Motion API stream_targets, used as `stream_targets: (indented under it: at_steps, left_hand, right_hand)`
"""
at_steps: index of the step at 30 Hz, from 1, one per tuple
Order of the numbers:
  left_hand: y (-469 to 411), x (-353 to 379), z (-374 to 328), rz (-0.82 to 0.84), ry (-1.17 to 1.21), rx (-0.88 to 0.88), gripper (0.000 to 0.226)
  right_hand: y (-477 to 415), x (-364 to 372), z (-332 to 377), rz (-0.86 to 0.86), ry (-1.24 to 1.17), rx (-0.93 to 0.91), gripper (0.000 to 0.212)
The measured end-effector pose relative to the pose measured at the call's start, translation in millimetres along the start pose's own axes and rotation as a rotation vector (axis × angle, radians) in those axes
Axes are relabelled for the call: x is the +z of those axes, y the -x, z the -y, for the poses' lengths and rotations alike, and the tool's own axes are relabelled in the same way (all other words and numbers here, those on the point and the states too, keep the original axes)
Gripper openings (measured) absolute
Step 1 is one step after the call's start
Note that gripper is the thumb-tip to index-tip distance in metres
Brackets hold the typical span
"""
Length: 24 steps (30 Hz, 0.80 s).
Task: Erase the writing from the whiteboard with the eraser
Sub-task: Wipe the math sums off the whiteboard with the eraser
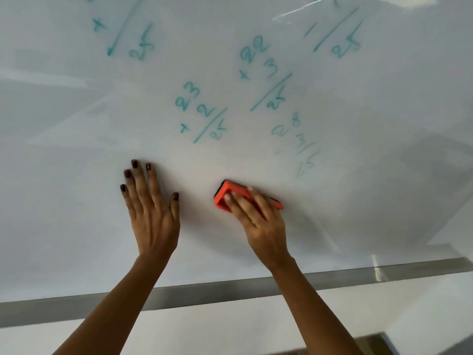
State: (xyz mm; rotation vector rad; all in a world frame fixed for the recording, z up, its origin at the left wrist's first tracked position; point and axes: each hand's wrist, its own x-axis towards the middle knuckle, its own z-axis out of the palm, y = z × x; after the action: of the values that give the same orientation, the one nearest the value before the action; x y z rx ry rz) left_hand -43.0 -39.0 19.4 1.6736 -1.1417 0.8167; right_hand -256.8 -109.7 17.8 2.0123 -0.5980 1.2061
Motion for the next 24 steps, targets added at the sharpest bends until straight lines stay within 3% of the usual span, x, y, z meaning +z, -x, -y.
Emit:
stream_targets:
  at_steps: [1, 2, 6, 8, 10, 13, 14, 15, 17, 21, 22, 24]
  left_hand:
    - [0, 0, -3, -0.017, 0.005, -0.02, 0.064]
    - [0, 1, -6, -0.028, 0.01, -0.031, 0.064]
    - [-6, 3, -9, -0.031, 0.025, -0.003, 0.063]
    - [-10, 4, -12, -0.045, 0.039, -0.003, 0.063]
    - [-13, 6, -13, -0.05, 0.028, -0.018, 0.064]
    - [-15, 8, -15, -0.045, 0.0, -0.046, 0.066]
    - [-15, 9, -16, -0.048, -0.012, -0.054, 0.067]
    - [-15, 10, -16, -0.051, -0.022, -0.057, 0.067]
    - [-15, 12, -14, -0.054, -0.025, -0.061, 0.065]
    - [-23, 13, -10, -0.078, 0.054, -0.064, 0.062]
    - [-25, 13, -10, -0.084, 0.071, -0.061, 0.062]
    - [-27, 14, -11, -0.091, 0.085, -0.062, 0.061]
  right_hand:
    - [1, -2, -9, 0.029, -0.001, -0.048, 0.053]
    - [2, -3, -18, -0.005, -0.008, 0.018, 0.054]
    - [-12, -9, -44, -0.344, -0.206, 0.853, 0.053]
    - [-20, -9, -47, -0.453, -0.233, 1.058, 0.054]
    - [-19, -8, -38, -0.361, -0.187, 0.909, 0.053]
    - [6, -11, -39, -0.05, 0.024, 0.174, 0.053]
    - [7, -15, -50, 0.013, 0.066, 0.001, 0.053]
    - [6, -18, -61, 0.031, 0.091, -0.061, 0.053]
    - [-4, -22, -78, -0.049, 0.087, 0.101, 0.055]
    - [-34, -24, -90, -0.349, -0.106, 0.809, 0.053]
    - [-39, -23, -85, -0.363, -0.112, 0.838, 0.052]
    - [-36, -19, -71, -0.265, -0.065, 0.606, 0.05]
